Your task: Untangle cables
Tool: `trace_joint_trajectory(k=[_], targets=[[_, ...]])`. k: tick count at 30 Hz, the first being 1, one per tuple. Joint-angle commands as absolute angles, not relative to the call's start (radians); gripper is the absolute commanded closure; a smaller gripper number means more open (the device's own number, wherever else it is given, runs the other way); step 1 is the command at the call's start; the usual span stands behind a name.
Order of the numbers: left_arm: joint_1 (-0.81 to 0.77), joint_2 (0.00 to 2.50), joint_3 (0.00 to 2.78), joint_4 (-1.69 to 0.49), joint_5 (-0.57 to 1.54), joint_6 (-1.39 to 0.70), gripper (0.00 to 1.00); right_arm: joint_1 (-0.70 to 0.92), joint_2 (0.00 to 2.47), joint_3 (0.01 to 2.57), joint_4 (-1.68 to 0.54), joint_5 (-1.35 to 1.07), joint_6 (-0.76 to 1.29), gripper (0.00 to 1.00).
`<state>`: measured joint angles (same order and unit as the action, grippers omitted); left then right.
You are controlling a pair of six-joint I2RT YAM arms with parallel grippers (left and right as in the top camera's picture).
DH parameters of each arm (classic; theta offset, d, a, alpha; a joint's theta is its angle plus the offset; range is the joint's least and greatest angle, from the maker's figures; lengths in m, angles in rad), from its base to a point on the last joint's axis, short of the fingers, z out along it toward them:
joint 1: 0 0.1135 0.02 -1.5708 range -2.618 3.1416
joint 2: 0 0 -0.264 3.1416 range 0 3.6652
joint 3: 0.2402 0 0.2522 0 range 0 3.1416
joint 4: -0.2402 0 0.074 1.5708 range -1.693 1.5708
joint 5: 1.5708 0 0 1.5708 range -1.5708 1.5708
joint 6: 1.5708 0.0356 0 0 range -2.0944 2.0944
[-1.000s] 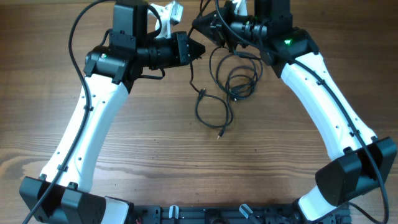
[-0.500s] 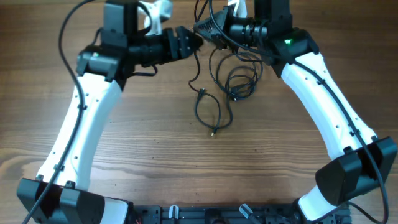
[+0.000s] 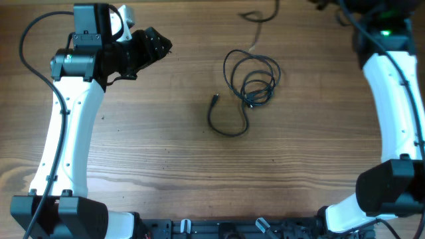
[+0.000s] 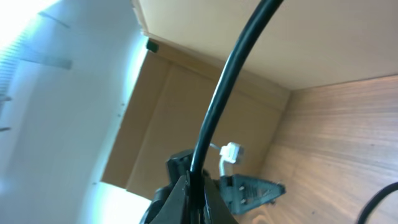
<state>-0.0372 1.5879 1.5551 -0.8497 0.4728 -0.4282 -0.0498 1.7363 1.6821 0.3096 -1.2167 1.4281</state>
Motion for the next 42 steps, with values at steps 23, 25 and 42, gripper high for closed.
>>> trace_joint_trajectory(k=[23, 25, 42], targets=[[-0.093, 1.625, 1.562, -0.846, 0.448, -0.423, 0.22, -0.632, 1.711, 1.718, -0.599, -0.233, 0.681, 0.95], [-0.109, 1.640, 1.562, -0.842, 0.439, -0.423, 0.22, -0.632, 1.713, 1.708, -0.610, -0.052, 0.680, 0.96], [-0.168, 1.691, 1.562, -0.797, 0.436, -0.424, 0.22, -0.562, 1.914, 1.715, -0.578, -0.246, 0.418, 0.00]])
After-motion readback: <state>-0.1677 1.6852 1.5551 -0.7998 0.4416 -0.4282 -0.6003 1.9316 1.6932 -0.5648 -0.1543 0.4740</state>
